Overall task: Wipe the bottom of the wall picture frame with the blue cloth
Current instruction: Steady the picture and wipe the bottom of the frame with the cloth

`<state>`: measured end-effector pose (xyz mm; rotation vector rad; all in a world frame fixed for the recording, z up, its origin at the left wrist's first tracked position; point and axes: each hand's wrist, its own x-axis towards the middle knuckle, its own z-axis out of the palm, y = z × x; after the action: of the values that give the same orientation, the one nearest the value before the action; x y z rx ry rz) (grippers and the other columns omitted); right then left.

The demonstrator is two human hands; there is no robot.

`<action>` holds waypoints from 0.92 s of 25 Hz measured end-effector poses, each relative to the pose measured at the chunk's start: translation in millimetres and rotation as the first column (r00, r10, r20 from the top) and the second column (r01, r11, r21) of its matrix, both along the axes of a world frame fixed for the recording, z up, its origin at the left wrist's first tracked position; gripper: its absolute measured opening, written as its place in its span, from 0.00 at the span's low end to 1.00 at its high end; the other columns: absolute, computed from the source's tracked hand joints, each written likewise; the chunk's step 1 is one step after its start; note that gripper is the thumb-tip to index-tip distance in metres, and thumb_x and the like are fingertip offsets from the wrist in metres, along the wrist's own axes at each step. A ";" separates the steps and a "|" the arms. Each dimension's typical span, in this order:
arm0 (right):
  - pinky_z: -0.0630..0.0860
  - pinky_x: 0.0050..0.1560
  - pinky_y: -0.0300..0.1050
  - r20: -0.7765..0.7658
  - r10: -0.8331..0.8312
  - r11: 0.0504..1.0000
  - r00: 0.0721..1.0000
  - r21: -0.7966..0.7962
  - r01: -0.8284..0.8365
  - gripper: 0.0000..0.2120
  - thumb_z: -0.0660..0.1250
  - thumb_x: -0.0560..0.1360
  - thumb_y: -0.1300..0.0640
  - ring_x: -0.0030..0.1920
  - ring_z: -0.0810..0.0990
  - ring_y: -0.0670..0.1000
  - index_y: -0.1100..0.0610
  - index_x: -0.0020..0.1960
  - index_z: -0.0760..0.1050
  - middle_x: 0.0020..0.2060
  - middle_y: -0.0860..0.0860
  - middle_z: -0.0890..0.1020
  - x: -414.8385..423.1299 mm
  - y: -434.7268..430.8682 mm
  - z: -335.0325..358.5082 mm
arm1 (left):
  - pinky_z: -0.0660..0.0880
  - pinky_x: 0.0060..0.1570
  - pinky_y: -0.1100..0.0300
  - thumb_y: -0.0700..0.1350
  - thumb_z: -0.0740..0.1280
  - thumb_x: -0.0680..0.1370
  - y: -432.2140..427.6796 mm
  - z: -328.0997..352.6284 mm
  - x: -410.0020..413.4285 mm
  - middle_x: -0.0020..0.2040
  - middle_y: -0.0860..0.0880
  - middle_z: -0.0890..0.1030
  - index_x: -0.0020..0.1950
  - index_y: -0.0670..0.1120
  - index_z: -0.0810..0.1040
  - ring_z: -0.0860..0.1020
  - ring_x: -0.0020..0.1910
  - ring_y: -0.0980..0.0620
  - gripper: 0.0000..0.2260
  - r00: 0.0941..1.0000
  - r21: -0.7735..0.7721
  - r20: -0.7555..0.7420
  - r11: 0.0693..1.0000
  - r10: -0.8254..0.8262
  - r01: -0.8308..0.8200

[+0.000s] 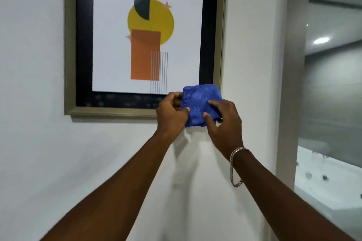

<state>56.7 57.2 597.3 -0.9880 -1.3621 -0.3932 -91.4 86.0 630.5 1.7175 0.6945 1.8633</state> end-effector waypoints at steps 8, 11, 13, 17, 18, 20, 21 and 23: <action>0.64 0.72 0.68 0.369 -0.456 0.889 0.810 0.138 0.438 0.27 0.61 0.74 0.65 0.75 0.64 0.63 0.60 0.74 0.66 0.74 0.62 0.66 -32.1 41.4 4.3 | 0.80 0.39 0.61 0.37 0.70 0.74 27.3 38.1 -19.3 0.45 0.44 0.83 0.60 0.42 0.76 0.81 0.40 0.49 0.15 0.816 0.446 -0.405 0.868 0.412 -0.216; 0.54 0.76 0.67 0.408 -0.476 0.878 0.779 0.185 0.441 0.26 0.52 0.79 0.53 0.78 0.58 0.58 0.60 0.75 0.62 0.76 0.58 0.63 -40.7 57.6 7.8 | 0.76 0.45 0.45 0.41 0.71 0.72 43.3 66.4 -50.1 0.49 0.39 0.83 0.58 0.39 0.79 0.79 0.47 0.37 0.15 0.500 0.851 -0.284 0.456 0.818 -0.262; 0.50 0.79 0.61 0.407 -0.467 0.884 0.785 0.197 0.424 0.29 0.48 0.81 0.44 0.79 0.55 0.56 0.60 0.77 0.58 0.78 0.57 0.60 -45.8 70.9 4.8 | 0.73 0.54 0.43 0.46 0.70 0.73 58.8 84.5 -71.0 0.60 0.38 0.80 0.64 0.39 0.77 0.77 0.59 0.35 0.21 0.355 0.919 -0.248 0.335 0.901 -0.207; 0.52 0.78 0.58 0.362 -0.527 0.848 0.769 0.288 0.445 0.30 0.50 0.82 0.42 0.78 0.58 0.56 0.60 0.75 0.61 0.76 0.57 0.63 -32.0 87.2 -20.8 | 0.56 0.75 0.40 0.59 0.54 0.79 91.6 103.0 -109.1 0.80 0.44 0.58 0.78 0.45 0.58 0.55 0.79 0.41 0.31 0.130 0.960 -0.225 0.242 0.966 -0.138; 0.54 0.78 0.59 0.319 -0.537 0.838 0.781 0.305 0.452 0.29 0.50 0.82 0.43 0.78 0.60 0.56 0.60 0.75 0.62 0.75 0.57 0.65 -29.7 88.5 -23.9 | 0.54 0.76 0.40 0.61 0.51 0.79 95.6 106.4 -115.2 0.80 0.45 0.56 0.79 0.45 0.56 0.54 0.79 0.42 0.32 0.100 0.969 -0.198 0.211 0.975 -0.132; 0.55 0.78 0.60 0.179 -0.517 0.840 0.837 0.295 0.455 0.28 0.50 0.82 0.43 0.77 0.61 0.57 0.60 0.74 0.65 0.75 0.56 0.66 -42.0 92.7 -20.1 | 0.54 0.76 0.40 0.63 0.48 0.79 101.4 109.3 -120.4 0.81 0.44 0.55 0.80 0.45 0.53 0.53 0.80 0.43 0.33 0.066 0.977 -0.160 0.167 0.985 -0.131; 0.55 0.78 0.60 0.104 -0.501 0.845 0.859 0.274 0.459 0.28 0.50 0.81 0.42 0.77 0.61 0.57 0.59 0.74 0.65 0.75 0.56 0.66 -53.9 94.9 -14.3 | 0.54 0.76 0.40 0.63 0.48 0.79 103.3 110.2 -120.8 0.81 0.44 0.55 0.80 0.45 0.52 0.52 0.80 0.43 0.34 0.058 0.980 -0.146 0.153 0.988 -0.129; 0.52 0.78 0.59 0.027 -0.477 0.854 0.879 0.251 0.456 0.29 0.49 0.81 0.39 0.77 0.60 0.57 0.55 0.74 0.65 0.75 0.54 0.66 -74.8 98.6 -8.3 | 0.53 0.76 0.40 0.64 0.47 0.79 105.3 110.5 -120.2 0.81 0.43 0.55 0.80 0.44 0.52 0.52 0.80 0.43 0.34 0.068 0.983 -0.132 0.139 0.989 -0.118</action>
<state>-18.1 155.8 588.9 -1.1056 -1.1075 -0.9580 -211.6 191.4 741.0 3.7579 1.4544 1.7723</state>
